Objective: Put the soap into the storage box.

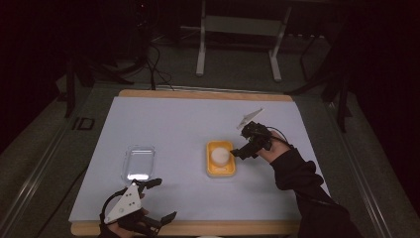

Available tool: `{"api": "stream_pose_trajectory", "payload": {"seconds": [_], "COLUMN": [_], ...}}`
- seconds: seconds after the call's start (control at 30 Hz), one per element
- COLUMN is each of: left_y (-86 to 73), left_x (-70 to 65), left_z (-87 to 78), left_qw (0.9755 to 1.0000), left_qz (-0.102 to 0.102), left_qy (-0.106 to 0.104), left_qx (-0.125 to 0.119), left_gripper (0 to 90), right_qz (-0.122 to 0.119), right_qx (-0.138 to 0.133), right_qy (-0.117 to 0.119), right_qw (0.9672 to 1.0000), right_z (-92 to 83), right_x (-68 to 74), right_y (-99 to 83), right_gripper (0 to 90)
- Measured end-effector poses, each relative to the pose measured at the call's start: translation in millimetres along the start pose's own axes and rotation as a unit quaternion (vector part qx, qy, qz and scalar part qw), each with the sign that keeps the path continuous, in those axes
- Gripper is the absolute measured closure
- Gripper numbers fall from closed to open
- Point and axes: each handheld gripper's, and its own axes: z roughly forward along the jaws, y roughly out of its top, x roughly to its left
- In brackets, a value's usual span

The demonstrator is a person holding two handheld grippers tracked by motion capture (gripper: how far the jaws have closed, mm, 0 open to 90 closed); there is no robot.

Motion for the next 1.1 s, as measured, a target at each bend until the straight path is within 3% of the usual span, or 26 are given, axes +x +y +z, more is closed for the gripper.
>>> {"api": "stream_pose_trajectory", "payload": {"seconds": [0.27, 0.57, 0.7, 1.1], "left_y": [0.0, 0.0, -0.1, -0.1], "left_x": [-0.2, -0.2, -0.4, -0.1], "left_z": [0.1, 0.2, 0.4, 0.7], "left_qw": [1.0, 1.0, 1.0, 1.0], "left_qz": [0.0, -0.001, 0.0, 0.0], "left_qy": [-0.001, -0.001, -0.002, -0.002], "left_qx": [0.0, 0.0, 0.001, 0.002], "left_gripper": [0.1, 0.1, 0.1, 0.1], "right_qz": [0.043, 0.047, 0.053, 0.084], "right_qx": [-0.03, -0.05, -0.057, -0.098], "right_qy": [-0.01, -0.012, -0.025, -0.05], "right_qw": [0.9986, 0.9975, 0.9967, 0.9903], "right_z": [-12.2, -23.8, -29.6, -45.8], "right_x": [-0.3, 8.8, 13.7, 21.4], "right_y": [-17.8, -41.4, -51.8, -91.1], "right_gripper": [13.8, 13.5, 13.4, 13.5]}}
